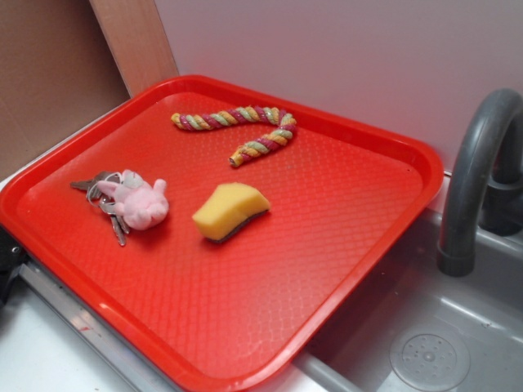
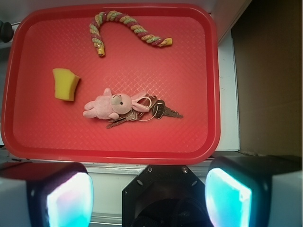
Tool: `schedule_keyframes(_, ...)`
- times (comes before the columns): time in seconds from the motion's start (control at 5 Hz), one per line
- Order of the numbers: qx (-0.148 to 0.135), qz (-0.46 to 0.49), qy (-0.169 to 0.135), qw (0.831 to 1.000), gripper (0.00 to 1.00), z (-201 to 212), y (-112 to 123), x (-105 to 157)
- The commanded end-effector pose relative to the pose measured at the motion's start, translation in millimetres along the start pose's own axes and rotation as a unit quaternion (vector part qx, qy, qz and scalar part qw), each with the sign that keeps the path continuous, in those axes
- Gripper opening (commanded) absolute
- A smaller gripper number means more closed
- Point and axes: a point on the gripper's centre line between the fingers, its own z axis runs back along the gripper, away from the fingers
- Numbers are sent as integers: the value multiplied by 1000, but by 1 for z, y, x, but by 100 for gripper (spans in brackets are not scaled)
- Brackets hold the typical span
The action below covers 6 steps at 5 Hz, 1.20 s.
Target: Grab the pink bunny.
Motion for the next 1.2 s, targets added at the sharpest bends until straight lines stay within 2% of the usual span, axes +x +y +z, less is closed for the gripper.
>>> schedule_keyframes(0.0,0,0,0,1000,100,0,0,0)
schedule_keyframes(0.2,65,118,-69,988,100,5,-2,5)
schedule_keyframes(0.4,28,249,-71,966,100,-1,-2,13)
schedule_keyframes(0.6,-29,381,-43,923,100,-13,-2,20)
schedule_keyframes(0.8,-53,499,-36,864,100,-36,-2,33)
schedule_keyframes(1.0,-77,605,-40,791,100,-62,-4,43)
